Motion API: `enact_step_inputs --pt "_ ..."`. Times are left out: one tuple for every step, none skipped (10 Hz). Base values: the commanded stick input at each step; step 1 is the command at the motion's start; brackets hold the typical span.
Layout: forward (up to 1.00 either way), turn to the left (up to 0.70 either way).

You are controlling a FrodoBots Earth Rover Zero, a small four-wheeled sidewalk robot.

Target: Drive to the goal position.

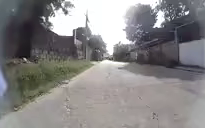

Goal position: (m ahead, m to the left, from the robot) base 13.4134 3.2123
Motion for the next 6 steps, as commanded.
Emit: enact_step_inputs --pt "1.00 0.00" --pt "1.00 0.03" --pt "1.00 0.00" --pt "1.00 0.00" --pt "1.00 0.05" --pt "1.00 0.11"
